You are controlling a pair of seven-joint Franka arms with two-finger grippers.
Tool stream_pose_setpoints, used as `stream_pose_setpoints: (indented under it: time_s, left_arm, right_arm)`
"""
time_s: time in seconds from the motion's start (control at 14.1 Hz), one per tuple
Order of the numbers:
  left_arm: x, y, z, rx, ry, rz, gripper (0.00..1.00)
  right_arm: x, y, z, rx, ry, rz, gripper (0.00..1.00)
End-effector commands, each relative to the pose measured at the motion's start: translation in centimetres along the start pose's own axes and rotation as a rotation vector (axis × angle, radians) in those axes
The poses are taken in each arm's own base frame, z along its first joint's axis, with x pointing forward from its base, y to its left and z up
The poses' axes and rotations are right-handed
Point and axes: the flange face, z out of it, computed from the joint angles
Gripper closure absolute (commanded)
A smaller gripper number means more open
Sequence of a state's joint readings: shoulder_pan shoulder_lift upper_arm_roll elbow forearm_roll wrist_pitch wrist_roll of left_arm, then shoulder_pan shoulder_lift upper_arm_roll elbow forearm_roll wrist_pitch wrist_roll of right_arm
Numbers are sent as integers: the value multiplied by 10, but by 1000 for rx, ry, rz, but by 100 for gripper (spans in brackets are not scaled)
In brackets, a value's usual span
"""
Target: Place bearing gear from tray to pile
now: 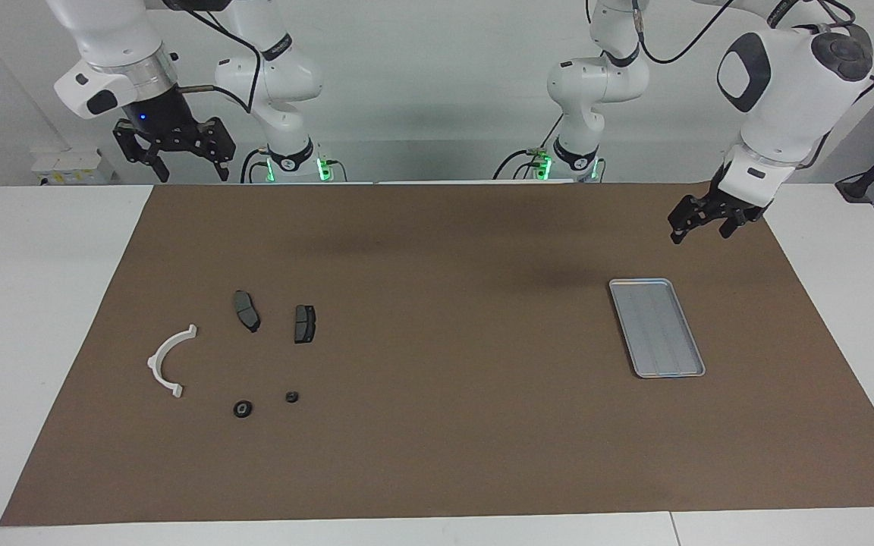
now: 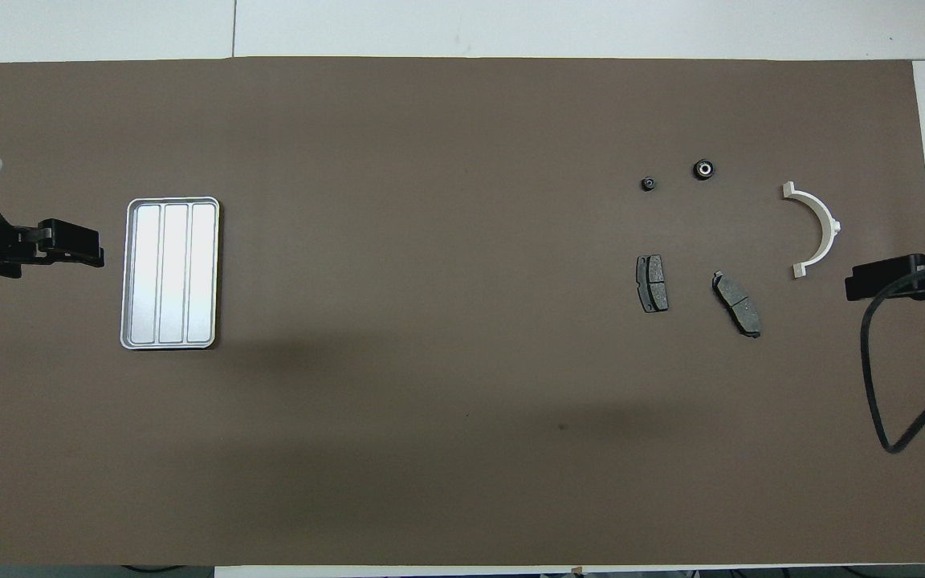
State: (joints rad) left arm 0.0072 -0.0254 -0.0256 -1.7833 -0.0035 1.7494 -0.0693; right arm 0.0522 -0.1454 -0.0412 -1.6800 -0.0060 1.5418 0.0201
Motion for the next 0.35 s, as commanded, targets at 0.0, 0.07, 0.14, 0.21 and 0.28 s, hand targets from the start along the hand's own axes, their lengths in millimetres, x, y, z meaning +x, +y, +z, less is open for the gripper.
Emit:
stream_pose_setpoints:
  time_s: [0.0,0.07,0.14,0.21,0.28]
  left_arm:
    - [-1,-1,-6,-10,5,11,0]
    - [-1,-1,-7,-10,6,11,0]
    - [-1,-1,-7,-10,6,11,0]
    - [-1,-1,-7,-10,6,11,0]
    - [-1,-1,-7,-10,6,11,0]
  right_arm:
    - [5,1,-2,7,26,-11,0]
    - [5,1,-2,7,26,-11,0]
    - [5,1,-1,7,25,-11,0]
    - [5,1,-1,5,25,-9,0]
    - [5,4,-1,5,26,-8,0]
